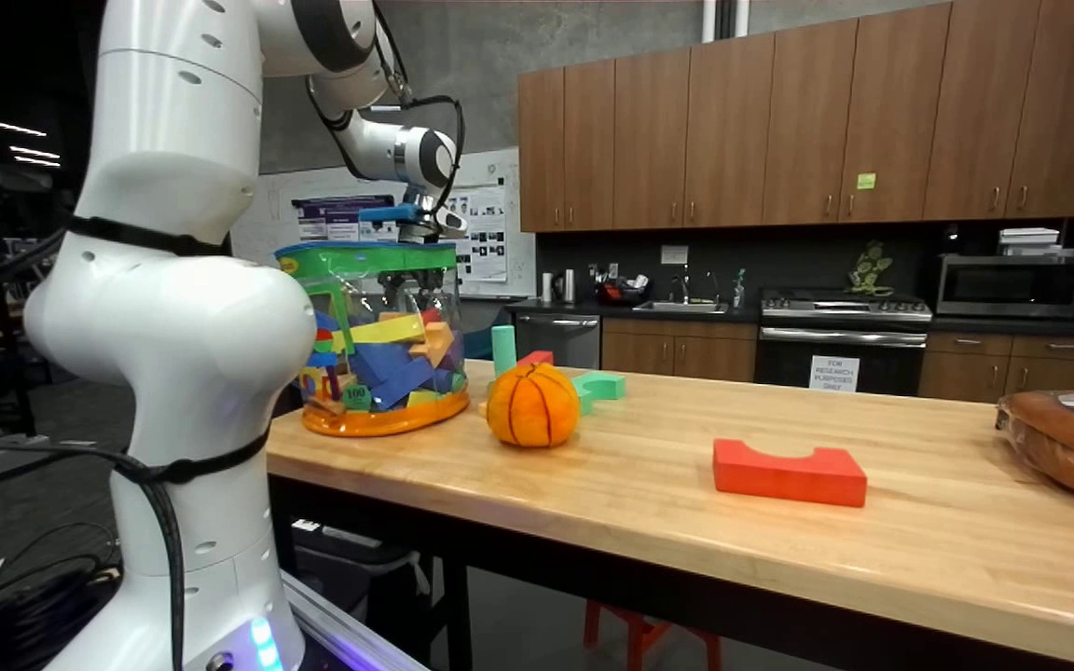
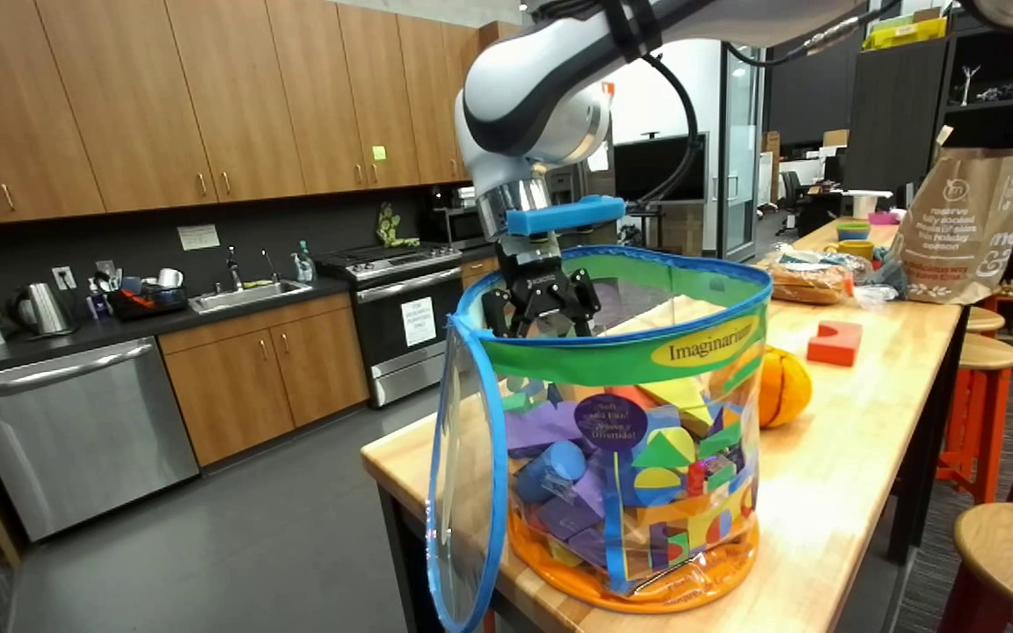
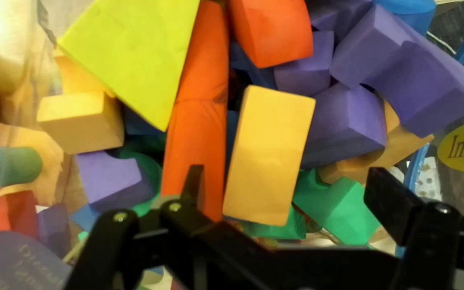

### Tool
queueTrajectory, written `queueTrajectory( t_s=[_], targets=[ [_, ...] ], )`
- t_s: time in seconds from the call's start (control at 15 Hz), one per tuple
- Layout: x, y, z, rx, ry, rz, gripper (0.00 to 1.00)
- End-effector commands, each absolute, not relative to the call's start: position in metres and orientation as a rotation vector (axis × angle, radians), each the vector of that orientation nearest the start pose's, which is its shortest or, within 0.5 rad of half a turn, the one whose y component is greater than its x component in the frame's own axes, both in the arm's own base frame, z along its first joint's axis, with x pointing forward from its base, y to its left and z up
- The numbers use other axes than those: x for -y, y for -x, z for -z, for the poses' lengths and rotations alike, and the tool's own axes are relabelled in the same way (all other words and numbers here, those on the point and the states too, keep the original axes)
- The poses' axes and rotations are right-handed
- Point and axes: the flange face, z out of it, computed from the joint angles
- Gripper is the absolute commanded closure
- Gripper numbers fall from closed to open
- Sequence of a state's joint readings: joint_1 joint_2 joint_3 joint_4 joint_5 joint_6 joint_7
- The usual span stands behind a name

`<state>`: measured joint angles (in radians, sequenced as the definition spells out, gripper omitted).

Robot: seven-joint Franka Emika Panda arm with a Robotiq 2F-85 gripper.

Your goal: Remove the yellow block from the toy bag

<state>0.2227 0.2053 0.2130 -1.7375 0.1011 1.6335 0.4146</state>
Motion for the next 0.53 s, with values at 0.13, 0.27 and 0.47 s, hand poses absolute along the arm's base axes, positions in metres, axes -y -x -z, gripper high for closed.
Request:
queueTrajectory(
  t_s=[0.13,0.27,0.47],
  targets=[
    [-0.249,-0.541,-0.431,0.042,3.076,-0.566,0.0],
    [-0.248,-0.535,-0.432,0.047,3.064,-0.619,0.0],
    [-0.247,-0.527,-0.434,0.068,3.05,-0.635,0.0]
  ],
)
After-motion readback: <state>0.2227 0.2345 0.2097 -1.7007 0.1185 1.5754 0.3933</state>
